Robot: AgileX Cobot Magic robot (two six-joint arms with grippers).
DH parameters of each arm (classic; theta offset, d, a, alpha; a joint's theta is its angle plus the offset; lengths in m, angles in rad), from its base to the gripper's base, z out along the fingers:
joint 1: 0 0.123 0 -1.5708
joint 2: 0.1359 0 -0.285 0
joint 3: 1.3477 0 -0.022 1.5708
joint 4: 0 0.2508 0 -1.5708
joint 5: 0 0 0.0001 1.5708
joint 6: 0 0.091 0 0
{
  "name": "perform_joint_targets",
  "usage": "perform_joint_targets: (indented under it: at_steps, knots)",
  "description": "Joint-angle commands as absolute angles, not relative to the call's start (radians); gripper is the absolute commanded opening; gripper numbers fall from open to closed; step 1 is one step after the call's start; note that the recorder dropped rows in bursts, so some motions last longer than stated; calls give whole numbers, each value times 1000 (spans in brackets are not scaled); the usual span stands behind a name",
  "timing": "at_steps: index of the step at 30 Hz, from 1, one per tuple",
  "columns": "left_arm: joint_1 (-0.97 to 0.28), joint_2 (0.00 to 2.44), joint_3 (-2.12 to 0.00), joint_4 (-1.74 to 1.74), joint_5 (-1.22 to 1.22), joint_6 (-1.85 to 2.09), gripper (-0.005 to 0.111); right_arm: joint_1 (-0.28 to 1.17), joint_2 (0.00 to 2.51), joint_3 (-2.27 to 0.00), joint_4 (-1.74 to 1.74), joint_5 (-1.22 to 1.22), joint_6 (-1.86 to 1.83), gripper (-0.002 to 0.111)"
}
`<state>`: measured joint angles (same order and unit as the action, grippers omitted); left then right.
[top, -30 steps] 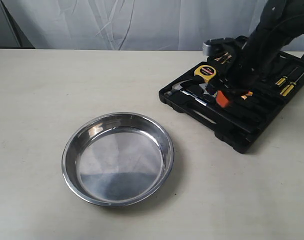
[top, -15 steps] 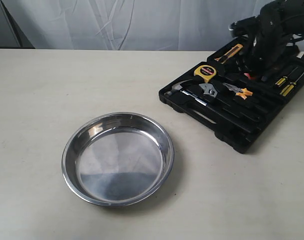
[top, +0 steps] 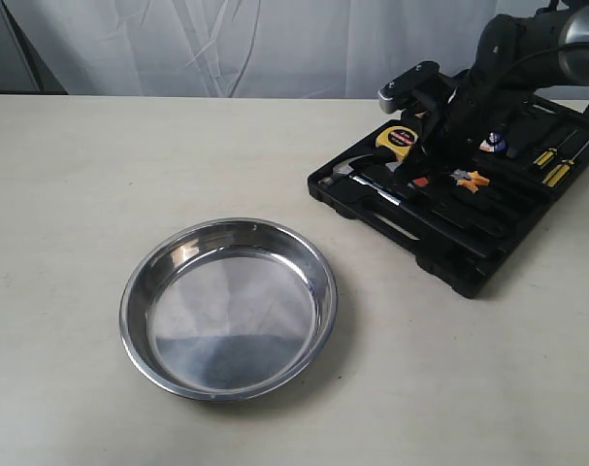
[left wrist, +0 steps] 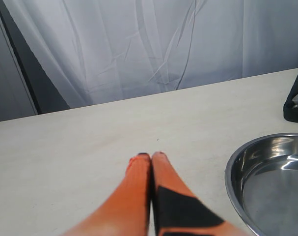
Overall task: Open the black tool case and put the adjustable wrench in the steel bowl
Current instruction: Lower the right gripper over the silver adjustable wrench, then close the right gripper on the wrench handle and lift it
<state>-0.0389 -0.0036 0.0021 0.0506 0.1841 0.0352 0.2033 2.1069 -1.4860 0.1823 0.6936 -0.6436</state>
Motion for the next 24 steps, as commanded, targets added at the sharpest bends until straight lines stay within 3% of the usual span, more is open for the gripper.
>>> perform_joint_targets:
  at_steps: [1, 4, 9, 24]
  knots:
    - [-43, 0, 0, 47, 181, 30, 0, 200, 2105, -1483, 161, 655, -653, 52]
    - [-43, 0, 0, 47, 181, 30, 0, 200, 2107, -1483, 155, 633, -653, 54]
    - [-43, 0, 0, 47, 181, 30, 0, 200, 2139, -1483, 110, 630, -653, 39]
    - [-43, 0, 0, 47, 181, 30, 0, 198, 2271, -1483, -8, 610, -566, 38]
